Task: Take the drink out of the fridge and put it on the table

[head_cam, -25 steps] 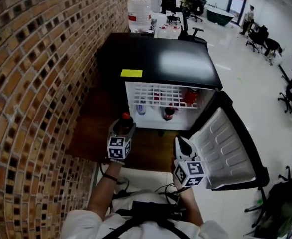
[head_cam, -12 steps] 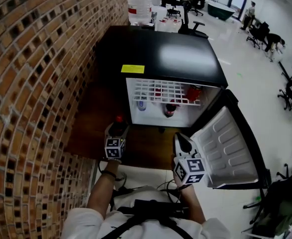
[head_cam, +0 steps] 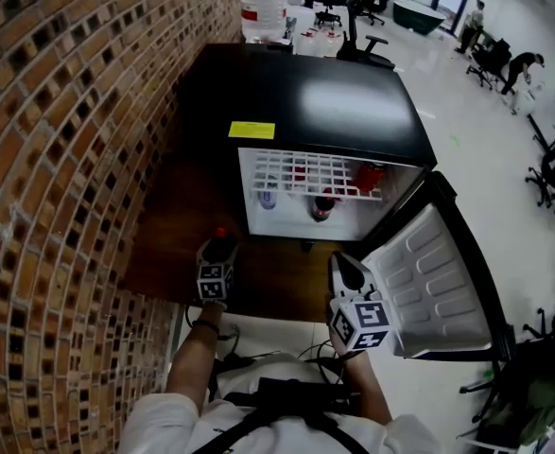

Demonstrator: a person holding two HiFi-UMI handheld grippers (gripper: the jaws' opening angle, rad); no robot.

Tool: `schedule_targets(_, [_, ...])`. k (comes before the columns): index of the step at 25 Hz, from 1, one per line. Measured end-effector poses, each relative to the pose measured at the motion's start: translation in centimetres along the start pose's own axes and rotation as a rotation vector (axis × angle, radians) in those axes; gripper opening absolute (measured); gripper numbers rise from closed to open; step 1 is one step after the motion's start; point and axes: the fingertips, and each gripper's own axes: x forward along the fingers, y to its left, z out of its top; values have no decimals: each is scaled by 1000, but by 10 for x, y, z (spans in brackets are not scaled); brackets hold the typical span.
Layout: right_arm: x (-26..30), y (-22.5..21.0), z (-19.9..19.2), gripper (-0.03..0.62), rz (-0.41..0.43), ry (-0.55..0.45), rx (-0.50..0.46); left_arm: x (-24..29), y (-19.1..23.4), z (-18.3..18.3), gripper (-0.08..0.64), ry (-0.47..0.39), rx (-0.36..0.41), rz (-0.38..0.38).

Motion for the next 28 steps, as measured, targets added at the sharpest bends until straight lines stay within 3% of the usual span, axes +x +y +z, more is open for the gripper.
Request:
schedule_targets(11, [4,-1,-3,11,2,21,-11,12,-1,-12,298,20,-12,-5])
schedule_targets(28, [-2,1,-1,11,2,13,-8,-4,-8,-24,302,27,53,6])
